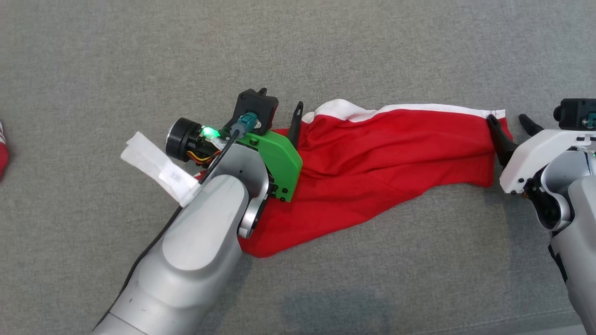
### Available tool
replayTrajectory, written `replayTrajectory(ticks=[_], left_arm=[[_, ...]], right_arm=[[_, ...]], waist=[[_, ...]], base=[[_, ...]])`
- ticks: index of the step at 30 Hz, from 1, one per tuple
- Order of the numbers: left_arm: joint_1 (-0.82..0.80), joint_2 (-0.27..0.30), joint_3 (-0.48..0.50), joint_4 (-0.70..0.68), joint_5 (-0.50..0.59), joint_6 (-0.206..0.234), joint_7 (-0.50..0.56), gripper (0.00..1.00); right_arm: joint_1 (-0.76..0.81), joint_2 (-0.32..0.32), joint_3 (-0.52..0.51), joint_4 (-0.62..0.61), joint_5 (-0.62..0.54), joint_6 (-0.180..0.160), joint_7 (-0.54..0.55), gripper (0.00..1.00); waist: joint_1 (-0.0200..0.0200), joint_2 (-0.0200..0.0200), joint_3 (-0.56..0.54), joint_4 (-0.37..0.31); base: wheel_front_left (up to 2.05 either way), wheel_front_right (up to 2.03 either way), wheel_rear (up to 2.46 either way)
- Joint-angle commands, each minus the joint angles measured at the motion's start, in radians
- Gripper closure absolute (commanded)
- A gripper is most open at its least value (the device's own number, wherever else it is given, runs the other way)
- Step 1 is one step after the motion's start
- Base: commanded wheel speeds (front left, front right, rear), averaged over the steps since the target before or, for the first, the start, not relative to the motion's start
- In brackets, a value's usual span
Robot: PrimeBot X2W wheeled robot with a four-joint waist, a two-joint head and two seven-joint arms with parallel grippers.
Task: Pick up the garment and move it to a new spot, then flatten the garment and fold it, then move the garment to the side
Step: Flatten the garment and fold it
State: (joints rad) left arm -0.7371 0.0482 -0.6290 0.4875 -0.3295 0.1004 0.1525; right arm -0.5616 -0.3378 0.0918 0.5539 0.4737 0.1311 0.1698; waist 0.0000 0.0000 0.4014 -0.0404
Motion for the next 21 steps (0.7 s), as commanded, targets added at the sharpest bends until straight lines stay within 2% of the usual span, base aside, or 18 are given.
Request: replayTrajectory(ticks=[1,9,21], left_arm=[[-0.020,0.005,-0.014,0.008,-0.016,0.002,0.008,0.00],[-0.045,0.004,-0.083,0.019,-0.074,-0.015,0.057,0.00],[-0.075,0.005,-0.131,0.026,-0.131,-0.033,0.112,0.00]], right_arm=[[0.002,-0.009,0.013,-0.003,0.013,-0.001,0.009,0.00],[0.044,-0.031,0.099,-0.040,0.073,0.000,0.005,0.00],[0.013,-0.061,0.198,-0.070,0.138,0.000,-0.007,0.00]], waist=[[0.0000,0.0000,0.015,0.002],[0.0000,0.0000,-0.004,-0.004],[0.0000,0.0000,-0.010,-0.019]], base=[[0.00,0.00,0.00],[0.00,0.00,0.00],[0.00,0.00,0.00]])
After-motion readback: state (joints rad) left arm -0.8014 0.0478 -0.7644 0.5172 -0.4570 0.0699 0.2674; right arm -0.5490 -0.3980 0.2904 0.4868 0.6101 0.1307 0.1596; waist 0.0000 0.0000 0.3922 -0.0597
